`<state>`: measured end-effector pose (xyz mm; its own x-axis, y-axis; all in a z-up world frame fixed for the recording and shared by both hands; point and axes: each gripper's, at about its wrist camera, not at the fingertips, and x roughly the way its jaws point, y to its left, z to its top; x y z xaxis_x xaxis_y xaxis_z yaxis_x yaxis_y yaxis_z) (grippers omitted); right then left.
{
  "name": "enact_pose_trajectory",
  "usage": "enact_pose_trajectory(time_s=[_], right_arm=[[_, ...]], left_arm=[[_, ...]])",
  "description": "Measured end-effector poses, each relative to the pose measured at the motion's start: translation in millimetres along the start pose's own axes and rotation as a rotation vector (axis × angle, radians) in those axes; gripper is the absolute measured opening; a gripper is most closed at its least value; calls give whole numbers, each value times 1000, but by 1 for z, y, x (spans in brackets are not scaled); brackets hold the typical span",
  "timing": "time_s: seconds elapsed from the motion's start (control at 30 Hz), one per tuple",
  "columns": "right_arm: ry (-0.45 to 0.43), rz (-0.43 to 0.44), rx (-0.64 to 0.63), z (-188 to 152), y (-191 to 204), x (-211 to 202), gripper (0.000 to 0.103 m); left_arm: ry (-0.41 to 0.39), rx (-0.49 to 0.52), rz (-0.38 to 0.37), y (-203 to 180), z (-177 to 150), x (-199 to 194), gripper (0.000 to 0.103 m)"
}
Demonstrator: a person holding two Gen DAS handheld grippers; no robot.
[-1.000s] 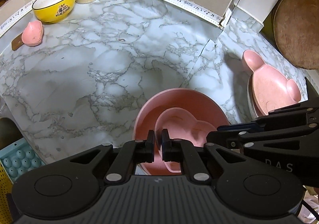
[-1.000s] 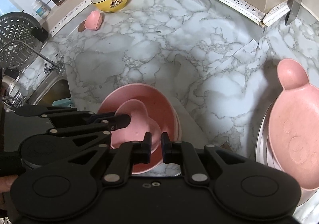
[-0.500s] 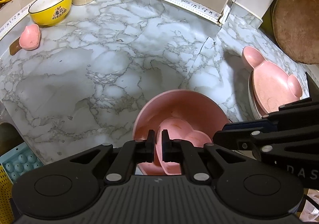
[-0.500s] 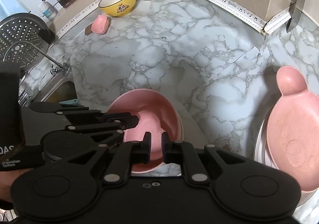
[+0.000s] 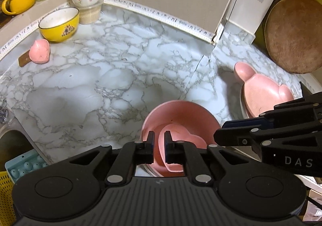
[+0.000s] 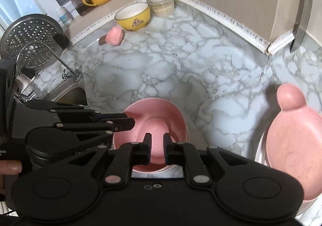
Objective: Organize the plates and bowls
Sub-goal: 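Lower the heart dish into the pink bowl and open both grippers, then move both grippers to the rim of the nested bowl stack and close them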
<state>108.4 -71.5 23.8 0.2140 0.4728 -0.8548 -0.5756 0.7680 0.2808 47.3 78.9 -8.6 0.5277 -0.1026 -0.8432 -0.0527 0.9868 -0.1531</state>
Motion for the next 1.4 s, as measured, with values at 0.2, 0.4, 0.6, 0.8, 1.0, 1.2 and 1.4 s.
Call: enact_pose_trajectory(time_s=[0.2,0.4,0.6,0.8,1.0,1.2,1.4], right_arm=[[-44,11,3,-5,0,-11,14],[-84,48,29,-12,-3,-20,19],[-158,68,49,-18,-6,-32,86],[-182,-7,39,-24,-7,-34,99],[-95,8,121,-28,-22,-11,100],[-29,17,191,-34,-29,12,98],[25,36,237,-35,-32,31,96]], left_arm=[[-61,10,6,1,-6,-19,40],[-117,-1,19,5,-12,-35,62],[-129,-42,15,16,-20,-41,66],[-126,-81,11,25,-29,-39,76],[-85,-149,-3,33,-33,-19,76],[-20,-246,-40,43,-33,7,76],[15,-317,-62,48,-29,28,76]])
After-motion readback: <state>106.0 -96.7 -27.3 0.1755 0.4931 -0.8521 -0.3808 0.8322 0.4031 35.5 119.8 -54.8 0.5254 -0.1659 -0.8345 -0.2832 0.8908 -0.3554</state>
